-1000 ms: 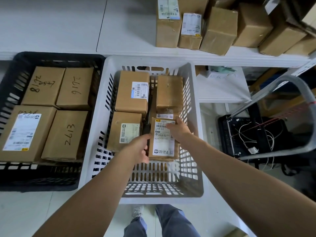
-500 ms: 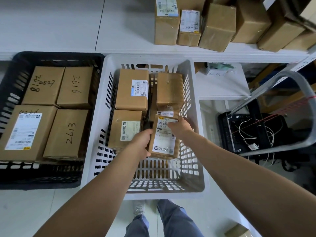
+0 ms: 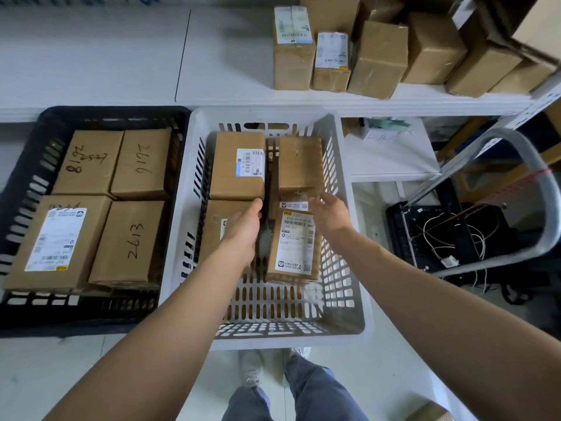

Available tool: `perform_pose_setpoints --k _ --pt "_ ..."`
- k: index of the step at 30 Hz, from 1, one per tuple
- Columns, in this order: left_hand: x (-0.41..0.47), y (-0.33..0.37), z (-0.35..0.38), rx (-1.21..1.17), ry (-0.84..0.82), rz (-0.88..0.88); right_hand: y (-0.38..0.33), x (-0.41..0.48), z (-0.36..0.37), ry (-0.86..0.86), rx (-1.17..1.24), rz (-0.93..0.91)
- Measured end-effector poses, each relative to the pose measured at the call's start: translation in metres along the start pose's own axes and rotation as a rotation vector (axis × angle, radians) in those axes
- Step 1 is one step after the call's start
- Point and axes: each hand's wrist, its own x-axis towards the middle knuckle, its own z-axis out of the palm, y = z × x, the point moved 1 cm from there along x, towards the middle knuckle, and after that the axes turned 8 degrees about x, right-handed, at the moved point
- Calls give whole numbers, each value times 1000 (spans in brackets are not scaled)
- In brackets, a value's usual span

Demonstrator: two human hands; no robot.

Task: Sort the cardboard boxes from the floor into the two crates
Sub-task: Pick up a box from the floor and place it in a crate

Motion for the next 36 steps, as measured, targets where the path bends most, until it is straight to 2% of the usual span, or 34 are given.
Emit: perform_pose_setpoints --k 5,10,14,18,23,28,31,36 --pt "-25 31 3 -70 -83 185 -24 -34 -22 107 178 -125" --pt "-62 48 16 -77 -242 275 -35 -81 -53 285 307 -214" --pt "-92 40 36 21 -398 359 -23 -124 -71 408 421 -222" --pt "-128 20 74 158 -568 410 7 -169 -94 610 475 -218" --pt "-185 -23 140 328 -847 438 71 -230 -152 877 516 -105" --pt "-242 -83 208 439 -1046 308 157 -293 -221 1083 606 87" --pt "-263 -124 254 528 -1110 258 214 -323 -259 1150 679 178" --pt "-290 -209 345 649 -1118 136 313 -352 -324 1170 742 344"
